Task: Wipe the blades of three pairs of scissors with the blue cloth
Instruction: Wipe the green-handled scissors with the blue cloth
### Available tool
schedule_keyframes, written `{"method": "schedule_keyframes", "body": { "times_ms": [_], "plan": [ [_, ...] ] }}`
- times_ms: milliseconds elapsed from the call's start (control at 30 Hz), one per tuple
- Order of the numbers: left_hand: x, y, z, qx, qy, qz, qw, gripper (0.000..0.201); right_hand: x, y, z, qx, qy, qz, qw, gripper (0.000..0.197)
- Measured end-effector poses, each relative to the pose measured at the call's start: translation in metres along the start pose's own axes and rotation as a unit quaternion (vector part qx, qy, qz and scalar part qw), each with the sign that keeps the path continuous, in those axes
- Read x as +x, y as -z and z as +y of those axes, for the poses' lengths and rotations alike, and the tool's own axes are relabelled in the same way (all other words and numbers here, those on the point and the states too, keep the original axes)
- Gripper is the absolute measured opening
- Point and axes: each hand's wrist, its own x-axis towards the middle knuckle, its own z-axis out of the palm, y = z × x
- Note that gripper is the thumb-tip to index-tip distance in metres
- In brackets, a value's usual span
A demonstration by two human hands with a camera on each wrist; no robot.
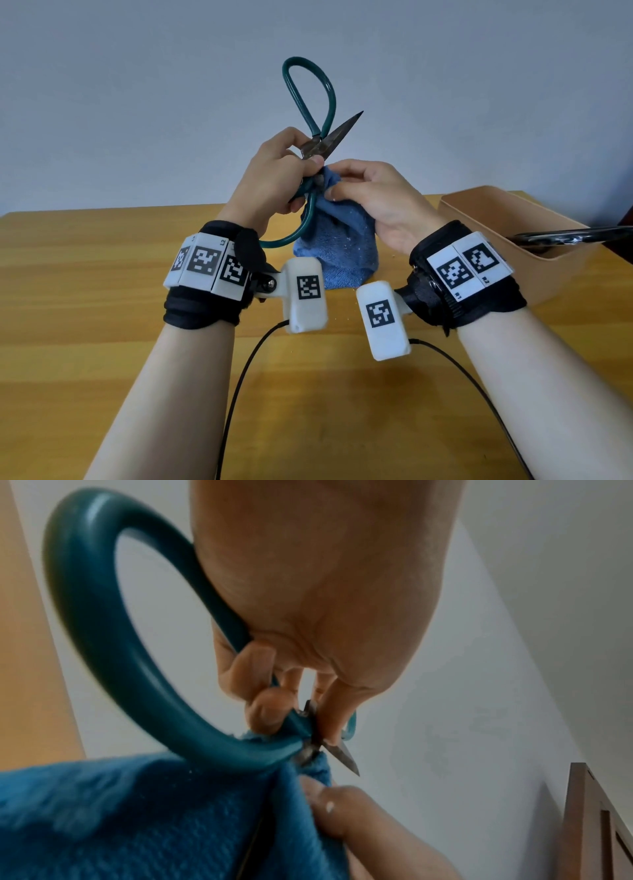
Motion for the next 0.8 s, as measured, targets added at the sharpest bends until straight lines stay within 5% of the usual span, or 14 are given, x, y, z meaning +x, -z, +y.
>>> {"method": "schedule_keyframes", "body": {
  "times_ms": [300,433,533,667,800],
  "plan": [
    [-0.001,0.0,0.0,0.004,0.012,-0.016,1.0,0.005,0.0,-0.002,0.002,0.005,-0.005,0.004,1.0,0.006],
    [-0.001,0.005,-0.002,-0.005,0.018,-0.007,1.0,0.005,0.002,0.005,-0.001,-0.01,-0.033,-0.05,0.998,0.024],
    [-0.001,-0.001,-0.002,-0.007,0.022,-0.023,0.999,0.004,0.001,0.003,0.001,-0.012,-0.03,-0.014,0.999,0.004],
    [-0.002,-0.008,-0.001,-0.009,0.017,-0.022,1.0,0.003,0.003,0.006,0.001,-0.01,-0.023,-0.004,1.0,0.004],
    [-0.001,-0.005,0.001,-0.02,0.013,0.001,1.0,0.003,0.004,0.014,-0.001,0.006,-0.033,-0.069,0.997,0.025]
  ]
}}
